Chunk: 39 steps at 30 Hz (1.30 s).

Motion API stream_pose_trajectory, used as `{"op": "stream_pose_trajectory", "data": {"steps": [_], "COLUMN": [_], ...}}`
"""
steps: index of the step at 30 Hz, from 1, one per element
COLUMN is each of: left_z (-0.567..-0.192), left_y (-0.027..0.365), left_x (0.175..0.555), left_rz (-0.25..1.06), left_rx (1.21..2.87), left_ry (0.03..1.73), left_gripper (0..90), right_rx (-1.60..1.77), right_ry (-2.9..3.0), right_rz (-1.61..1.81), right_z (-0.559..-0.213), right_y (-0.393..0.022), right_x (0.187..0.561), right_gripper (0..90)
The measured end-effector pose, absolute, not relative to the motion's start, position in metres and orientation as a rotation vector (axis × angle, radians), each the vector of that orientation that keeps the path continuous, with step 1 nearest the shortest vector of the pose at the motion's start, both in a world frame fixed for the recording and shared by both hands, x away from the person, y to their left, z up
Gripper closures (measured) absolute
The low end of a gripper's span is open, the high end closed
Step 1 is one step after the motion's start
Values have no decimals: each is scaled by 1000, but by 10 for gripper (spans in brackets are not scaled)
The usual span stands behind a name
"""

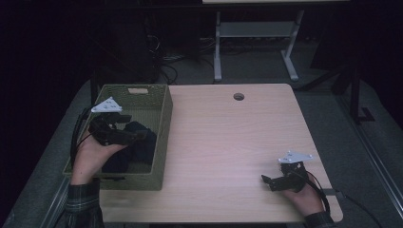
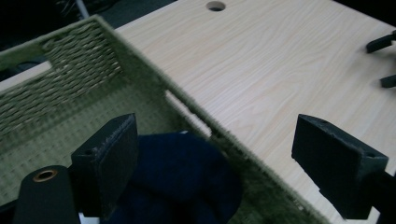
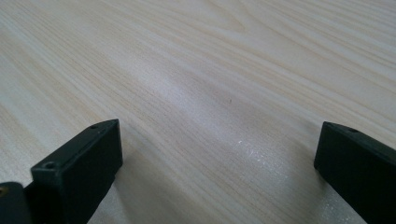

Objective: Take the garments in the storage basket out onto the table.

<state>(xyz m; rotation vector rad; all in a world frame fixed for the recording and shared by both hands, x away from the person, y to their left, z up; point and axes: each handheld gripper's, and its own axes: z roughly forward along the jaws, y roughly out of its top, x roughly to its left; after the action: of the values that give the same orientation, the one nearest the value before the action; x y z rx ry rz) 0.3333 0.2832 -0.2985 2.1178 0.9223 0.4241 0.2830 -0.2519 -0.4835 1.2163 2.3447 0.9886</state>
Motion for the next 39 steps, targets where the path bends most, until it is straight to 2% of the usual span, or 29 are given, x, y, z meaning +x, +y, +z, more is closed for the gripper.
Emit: {"op": "stream_pose_trajectory", "data": {"steps": [21, 39], "left_z": [-314, -335], "left_y": [310, 310], "left_x": [342, 354], "left_rz": [418, 356], "left_rx": [2144, 2229], "left_ry": [1019, 1075], "left_gripper": [145, 144], "right_rx": [1217, 1216], "right_ry": [2345, 2345], "right_rz": [989, 988], "right_z": [-483, -483], "right_y": [-252, -252], "right_x": [283, 283], "right_gripper": [6, 6]}}
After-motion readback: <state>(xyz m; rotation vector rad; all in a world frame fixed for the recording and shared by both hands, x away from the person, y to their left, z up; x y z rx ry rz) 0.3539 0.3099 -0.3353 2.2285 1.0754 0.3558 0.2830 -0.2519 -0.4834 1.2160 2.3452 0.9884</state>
